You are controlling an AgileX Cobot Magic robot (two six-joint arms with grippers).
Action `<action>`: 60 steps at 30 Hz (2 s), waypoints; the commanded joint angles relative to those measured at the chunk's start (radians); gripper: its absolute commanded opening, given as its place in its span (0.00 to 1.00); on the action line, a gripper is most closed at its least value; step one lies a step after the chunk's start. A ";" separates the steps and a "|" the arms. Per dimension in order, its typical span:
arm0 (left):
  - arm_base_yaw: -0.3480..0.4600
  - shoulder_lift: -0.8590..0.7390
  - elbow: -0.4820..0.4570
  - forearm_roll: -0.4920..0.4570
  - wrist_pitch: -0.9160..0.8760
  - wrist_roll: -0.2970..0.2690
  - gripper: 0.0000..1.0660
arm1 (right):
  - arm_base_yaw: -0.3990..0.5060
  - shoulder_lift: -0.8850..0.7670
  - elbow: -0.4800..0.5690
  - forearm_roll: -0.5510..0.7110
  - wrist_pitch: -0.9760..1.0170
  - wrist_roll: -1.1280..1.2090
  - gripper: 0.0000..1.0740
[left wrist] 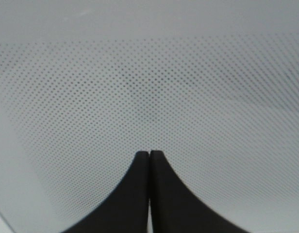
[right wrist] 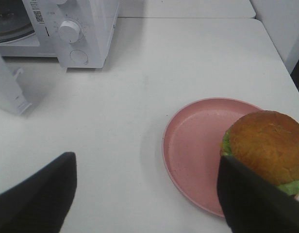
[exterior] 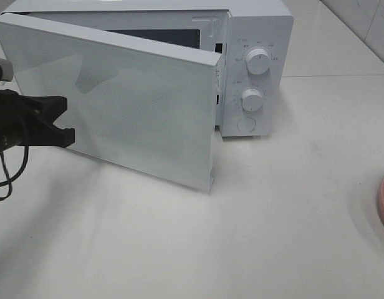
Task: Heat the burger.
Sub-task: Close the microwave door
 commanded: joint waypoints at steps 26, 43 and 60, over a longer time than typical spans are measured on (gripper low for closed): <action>-0.169 0.156 -0.274 -0.125 0.044 0.009 0.00 | -0.008 -0.026 0.002 0.003 -0.011 0.001 0.71; -0.253 0.247 -0.453 -0.150 0.127 -0.001 0.00 | -0.008 -0.026 0.002 0.002 -0.011 0.001 0.71; -0.290 0.348 -0.642 -0.170 0.194 -0.007 0.00 | -0.008 -0.026 0.002 0.002 -0.011 0.001 0.71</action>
